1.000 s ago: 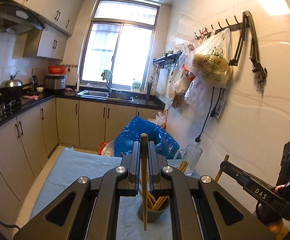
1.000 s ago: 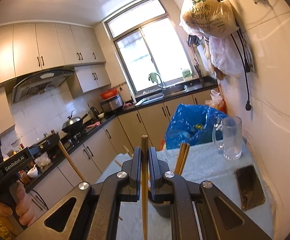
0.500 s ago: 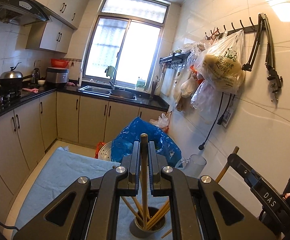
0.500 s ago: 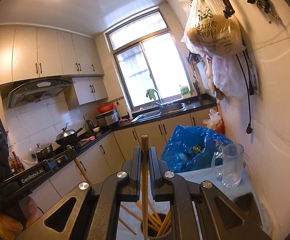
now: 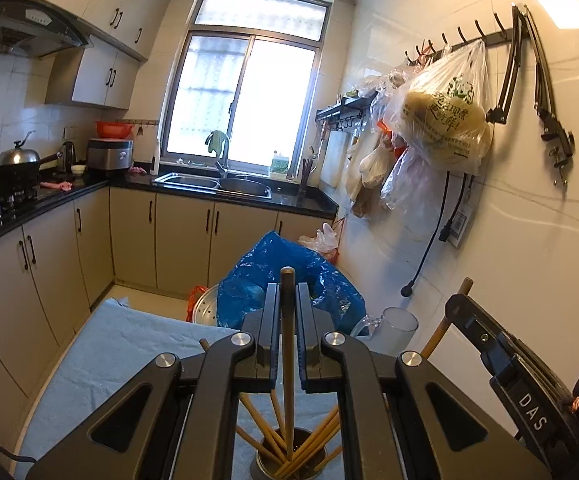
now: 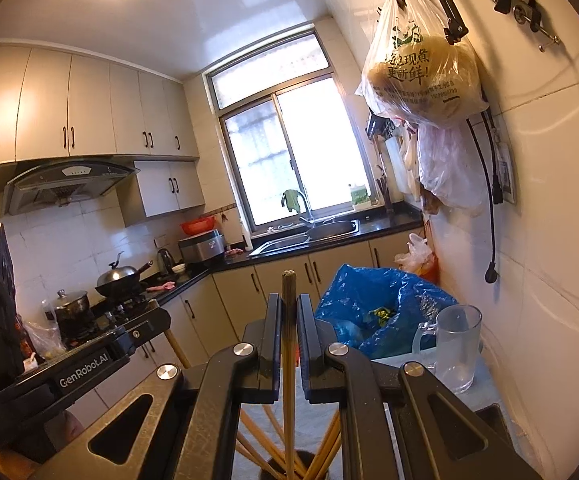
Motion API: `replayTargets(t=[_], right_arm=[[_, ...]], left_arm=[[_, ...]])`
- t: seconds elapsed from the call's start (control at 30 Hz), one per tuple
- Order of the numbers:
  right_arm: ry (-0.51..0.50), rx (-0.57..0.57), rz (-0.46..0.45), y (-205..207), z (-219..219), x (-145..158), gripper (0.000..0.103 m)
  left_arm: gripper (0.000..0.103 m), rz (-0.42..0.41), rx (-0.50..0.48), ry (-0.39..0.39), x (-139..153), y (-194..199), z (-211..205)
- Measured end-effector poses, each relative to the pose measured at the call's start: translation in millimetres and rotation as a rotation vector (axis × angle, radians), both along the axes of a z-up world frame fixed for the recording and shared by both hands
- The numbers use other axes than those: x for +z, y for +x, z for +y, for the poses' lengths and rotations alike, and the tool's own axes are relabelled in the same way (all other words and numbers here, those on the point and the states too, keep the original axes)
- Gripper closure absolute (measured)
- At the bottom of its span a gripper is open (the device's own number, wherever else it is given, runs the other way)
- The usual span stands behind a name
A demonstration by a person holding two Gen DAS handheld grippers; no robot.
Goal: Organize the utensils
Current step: 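Lower both held chopsticks into the holder among the others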
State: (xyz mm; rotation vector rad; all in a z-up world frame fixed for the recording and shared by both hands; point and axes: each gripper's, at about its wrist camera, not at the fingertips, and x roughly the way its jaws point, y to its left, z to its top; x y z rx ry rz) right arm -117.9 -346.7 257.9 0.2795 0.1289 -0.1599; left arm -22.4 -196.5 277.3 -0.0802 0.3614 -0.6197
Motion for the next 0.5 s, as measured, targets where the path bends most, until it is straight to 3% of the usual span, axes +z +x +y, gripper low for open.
replayTargets(t=[0.5], right_arm=[[0.088, 0.002, 0.084, 20, -15, -43, 0.095]], left_arm=[[0.096, 0.011, -0.025, 0.086, -39, 3, -22]])
